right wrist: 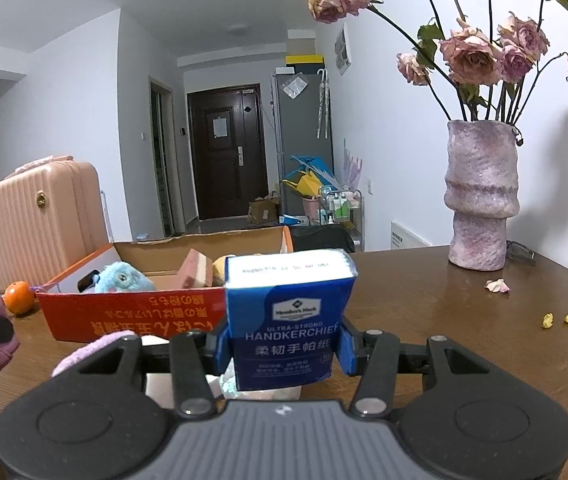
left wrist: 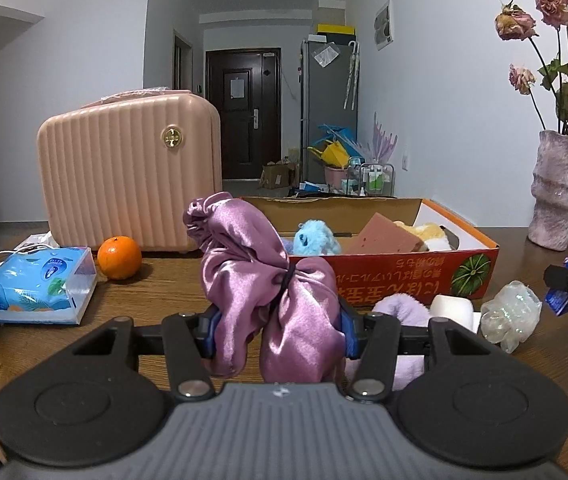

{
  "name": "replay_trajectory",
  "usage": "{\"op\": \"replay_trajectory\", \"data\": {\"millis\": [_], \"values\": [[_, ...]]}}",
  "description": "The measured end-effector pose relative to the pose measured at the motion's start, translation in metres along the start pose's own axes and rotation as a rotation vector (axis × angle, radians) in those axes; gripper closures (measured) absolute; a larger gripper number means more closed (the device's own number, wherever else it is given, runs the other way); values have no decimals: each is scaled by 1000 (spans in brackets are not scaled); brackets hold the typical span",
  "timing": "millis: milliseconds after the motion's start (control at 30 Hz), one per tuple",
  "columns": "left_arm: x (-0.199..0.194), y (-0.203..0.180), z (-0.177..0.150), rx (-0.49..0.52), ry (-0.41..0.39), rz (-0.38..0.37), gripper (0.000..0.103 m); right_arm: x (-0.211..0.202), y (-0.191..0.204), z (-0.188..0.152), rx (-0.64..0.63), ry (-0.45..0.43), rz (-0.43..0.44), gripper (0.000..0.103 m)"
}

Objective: Organize soft objects
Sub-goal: 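Carry the tissue box and purple bow in both grippers over the cardboard box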

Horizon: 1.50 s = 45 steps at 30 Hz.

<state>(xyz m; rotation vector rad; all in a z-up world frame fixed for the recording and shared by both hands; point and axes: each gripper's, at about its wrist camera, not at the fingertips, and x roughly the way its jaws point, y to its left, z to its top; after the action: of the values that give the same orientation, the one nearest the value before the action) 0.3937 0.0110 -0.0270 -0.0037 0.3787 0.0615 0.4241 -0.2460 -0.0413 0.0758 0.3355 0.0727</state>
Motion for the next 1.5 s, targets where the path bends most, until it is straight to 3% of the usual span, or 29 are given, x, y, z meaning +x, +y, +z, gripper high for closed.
{"op": "replay_trajectory", "data": {"millis": [667,1500], "values": [[-3,-16,9,-31,-14,2,49,-7,21,10,-35,-68,26,54],[30,-30,38,-79,-50,-11,49,30,46,30,-22,-104,43,54]]}}
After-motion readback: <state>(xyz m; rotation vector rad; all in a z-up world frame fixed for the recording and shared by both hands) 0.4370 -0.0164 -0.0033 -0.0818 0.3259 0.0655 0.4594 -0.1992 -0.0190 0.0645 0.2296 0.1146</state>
